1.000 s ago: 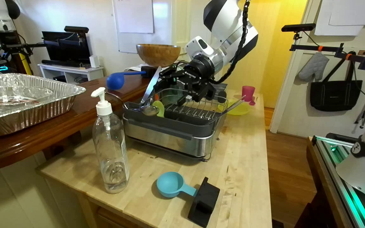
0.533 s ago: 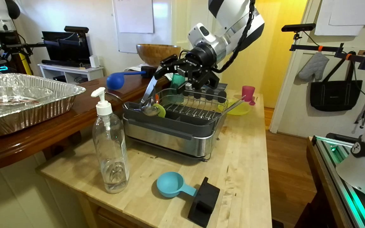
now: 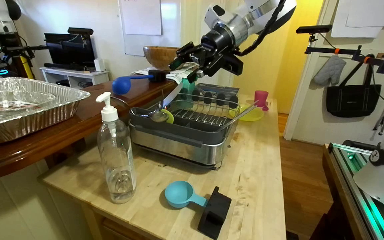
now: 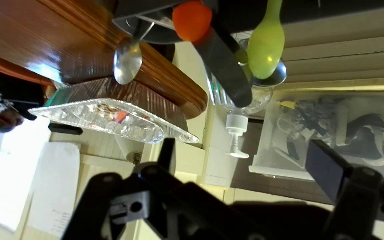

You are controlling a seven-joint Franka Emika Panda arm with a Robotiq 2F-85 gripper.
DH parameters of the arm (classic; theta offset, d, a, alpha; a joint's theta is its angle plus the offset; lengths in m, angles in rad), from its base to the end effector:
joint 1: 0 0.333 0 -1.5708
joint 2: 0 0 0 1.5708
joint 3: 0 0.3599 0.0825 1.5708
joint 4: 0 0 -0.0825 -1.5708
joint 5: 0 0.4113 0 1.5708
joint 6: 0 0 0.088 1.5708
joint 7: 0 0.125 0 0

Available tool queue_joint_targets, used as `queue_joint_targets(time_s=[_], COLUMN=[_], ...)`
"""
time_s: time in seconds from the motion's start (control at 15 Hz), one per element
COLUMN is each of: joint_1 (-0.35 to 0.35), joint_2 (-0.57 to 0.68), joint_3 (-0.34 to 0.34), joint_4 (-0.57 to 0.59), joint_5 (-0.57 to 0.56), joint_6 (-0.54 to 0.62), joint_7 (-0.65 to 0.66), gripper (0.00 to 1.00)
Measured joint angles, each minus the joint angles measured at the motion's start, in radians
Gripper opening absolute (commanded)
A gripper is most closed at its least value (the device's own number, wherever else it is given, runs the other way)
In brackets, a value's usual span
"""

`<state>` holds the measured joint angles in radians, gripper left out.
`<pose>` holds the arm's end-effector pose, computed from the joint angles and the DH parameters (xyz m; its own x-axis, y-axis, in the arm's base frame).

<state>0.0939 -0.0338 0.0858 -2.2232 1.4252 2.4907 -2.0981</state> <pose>0.5668 0.1090 0.4348 0.1168 0.5536 0.8245 0.8691 -0.4588 0.1849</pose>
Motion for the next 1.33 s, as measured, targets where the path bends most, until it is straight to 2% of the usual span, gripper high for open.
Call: queue_joint_targets(time_s=[0.47, 0.8, 1.13, 1.33], joint_1=[0.001, -0.027, -0.167, -0.244], joint_2=[-0.073, -0.103, -0.156, -0.214], joint_3=[0.034, 0.020, 0.053, 0.076], joint_4=[-0.083, -0.183, -0.250, -0.255], joint_5=[-0.286, -0.558, -0.845, -1.005], joint_6=[0.228, 0.304, 0.296, 0.232], joint_7=[0.460, 0.804, 1.141, 1.335], gripper=[1.00, 1.00, 1.00, 1.00])
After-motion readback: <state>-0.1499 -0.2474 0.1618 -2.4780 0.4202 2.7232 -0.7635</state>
